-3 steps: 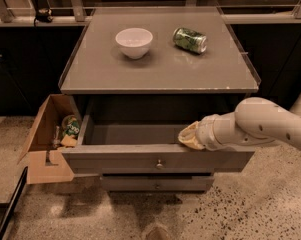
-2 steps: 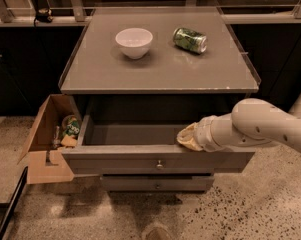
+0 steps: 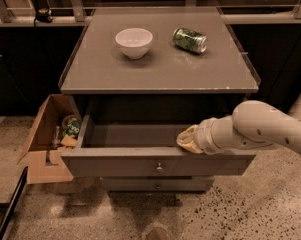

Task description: Open top drawer

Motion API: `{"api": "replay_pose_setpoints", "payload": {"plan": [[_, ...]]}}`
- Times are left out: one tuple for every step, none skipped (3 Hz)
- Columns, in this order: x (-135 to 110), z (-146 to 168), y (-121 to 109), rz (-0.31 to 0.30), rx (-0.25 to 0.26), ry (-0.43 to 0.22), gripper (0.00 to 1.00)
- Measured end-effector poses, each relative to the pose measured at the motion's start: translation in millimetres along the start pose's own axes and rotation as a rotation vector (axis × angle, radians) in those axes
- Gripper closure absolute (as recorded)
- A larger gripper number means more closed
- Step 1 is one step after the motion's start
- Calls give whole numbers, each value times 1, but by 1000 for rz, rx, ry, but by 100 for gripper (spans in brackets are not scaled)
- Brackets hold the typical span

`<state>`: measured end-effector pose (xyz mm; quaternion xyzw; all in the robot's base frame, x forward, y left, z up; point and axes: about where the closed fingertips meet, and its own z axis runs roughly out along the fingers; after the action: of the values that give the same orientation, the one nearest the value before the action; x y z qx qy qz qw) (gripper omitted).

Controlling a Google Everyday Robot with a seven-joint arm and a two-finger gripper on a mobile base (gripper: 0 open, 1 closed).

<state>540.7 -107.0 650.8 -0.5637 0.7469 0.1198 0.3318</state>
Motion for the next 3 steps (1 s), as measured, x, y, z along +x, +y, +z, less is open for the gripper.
{"api": "replay_pose_setpoints", "payload": {"plan": [[-2,-3,-1,0,0,0,100],[1,-3,7,7,-7,-3,100],[2,-4,12,10,-10,-6,100]]}}
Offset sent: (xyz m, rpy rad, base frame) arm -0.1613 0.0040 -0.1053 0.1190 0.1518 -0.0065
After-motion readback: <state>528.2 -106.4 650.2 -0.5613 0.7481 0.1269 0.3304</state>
